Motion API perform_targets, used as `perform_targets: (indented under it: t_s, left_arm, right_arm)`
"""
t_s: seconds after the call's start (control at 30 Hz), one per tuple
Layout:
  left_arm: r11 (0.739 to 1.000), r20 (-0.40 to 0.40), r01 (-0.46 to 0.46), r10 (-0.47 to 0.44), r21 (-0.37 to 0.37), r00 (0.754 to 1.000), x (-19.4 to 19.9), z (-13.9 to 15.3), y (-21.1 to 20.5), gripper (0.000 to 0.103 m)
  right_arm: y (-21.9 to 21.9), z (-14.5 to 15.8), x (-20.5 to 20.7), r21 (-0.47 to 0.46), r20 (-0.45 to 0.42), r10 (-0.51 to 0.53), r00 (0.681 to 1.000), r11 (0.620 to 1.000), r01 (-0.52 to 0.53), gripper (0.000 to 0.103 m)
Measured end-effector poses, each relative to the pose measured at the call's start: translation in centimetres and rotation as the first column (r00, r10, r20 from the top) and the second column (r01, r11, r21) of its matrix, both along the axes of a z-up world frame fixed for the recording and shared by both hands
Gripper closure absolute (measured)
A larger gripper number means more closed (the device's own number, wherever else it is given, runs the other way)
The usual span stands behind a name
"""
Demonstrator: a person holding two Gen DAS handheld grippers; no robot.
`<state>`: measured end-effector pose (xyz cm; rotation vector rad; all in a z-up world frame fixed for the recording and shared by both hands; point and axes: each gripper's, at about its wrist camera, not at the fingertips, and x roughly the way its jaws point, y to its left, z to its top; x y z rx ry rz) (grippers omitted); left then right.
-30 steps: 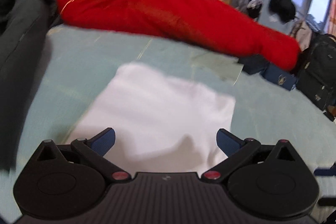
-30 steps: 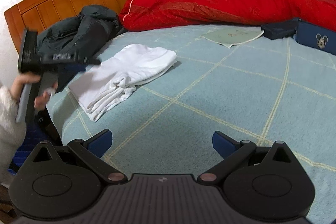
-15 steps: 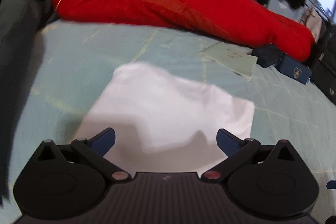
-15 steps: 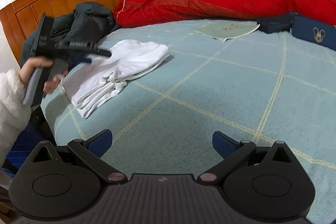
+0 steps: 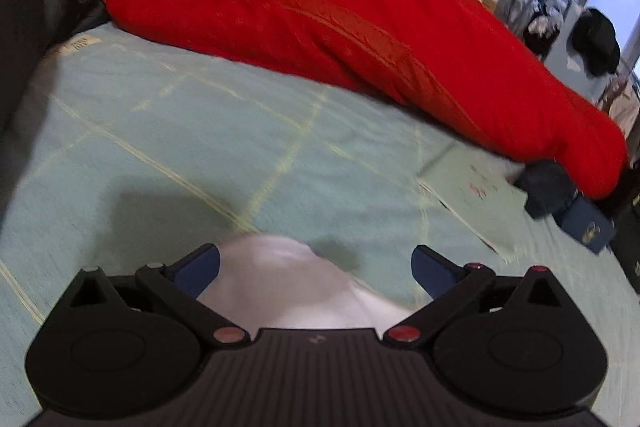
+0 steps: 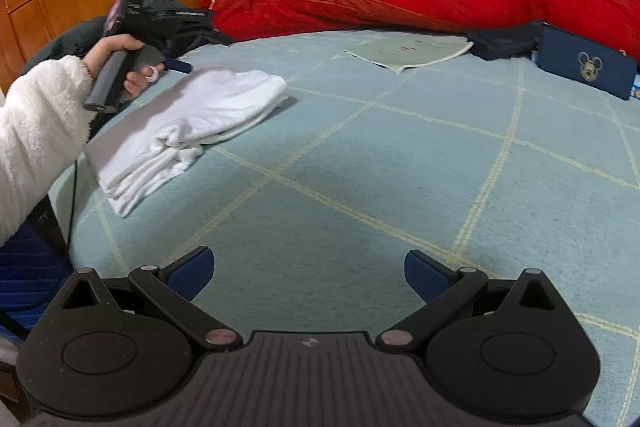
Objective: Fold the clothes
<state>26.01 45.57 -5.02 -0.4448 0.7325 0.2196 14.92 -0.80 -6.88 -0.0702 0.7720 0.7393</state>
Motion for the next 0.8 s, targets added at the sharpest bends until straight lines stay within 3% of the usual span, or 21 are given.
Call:
perform_targets:
  t_s: [0.1, 0.13, 0.2, 0.33, 0.4, 0.5, 0.63, 0.8]
  left_arm:
    - [1.000, -0.098, 0.009, -0.009, 0.006, 0.995, 1.0, -1.2, 1.1, 0.001]
    - [1.000, -0.130, 0.015, -0.018, -0.027, 0.991, 1.4, -1.8, 1.5, 0.002]
    - [0.987, -0.122, 0.053, -0.072, -0.153, 0.990, 1.9, -2.7, 2.2, 0.001]
    - [0.924, 0.048, 0.053, -0.038, -0.378, 0.998, 1.9, -2.5, 4.2, 0.002]
    - [0.902, 0.114, 0.055, -0.006, -0.427, 0.993, 1.5, -1.9, 4.6, 0.002]
    - [0.921, 0.180, 0.093, -0.026, -0.378, 0.983, 0.8, 0.0, 4.1, 0.001]
    - [0.968, 0.155, 0.148, -0.117, -0.204, 0.981, 0.3, 2.2, 1.9, 0.001]
    - [0.958, 0.049, 0.250, -0.246, -0.143, 0.968, 0.2, 0.6, -0.6, 0.001]
  right_arm:
    - [-0.2, -0.6, 0.7, 0.004, -0.019, -0.018, 1.000, 1.000, 0.018, 0.000]
    - [-0.3, -0.8, 0.9, 0.005, -0.025, -0.024, 0.999, 1.000, 0.024, 0.000]
    - [-0.1, -0.9, 0.9, 0.003, -0.021, -0.016, 1.000, 1.000, 0.017, 0.000]
    - [0.3, -0.9, 0.8, -0.020, -0.004, 0.002, 1.000, 1.000, -0.002, 0.000]
    - [0.3, -0.9, 0.8, -0.021, -0.003, 0.002, 1.000, 1.000, -0.002, 0.000]
    - [0.2, -0.8, 0.8, -0.018, -0.003, 0.002, 1.000, 1.000, -0.002, 0.000]
    - [0.2, -0.8, 0.6, -0.010, -0.006, 0.001, 1.000, 1.000, -0.001, 0.000]
    - [0.4, -0.7, 0.3, -0.015, -0.002, 0.014, 1.000, 1.000, -0.014, 0.000]
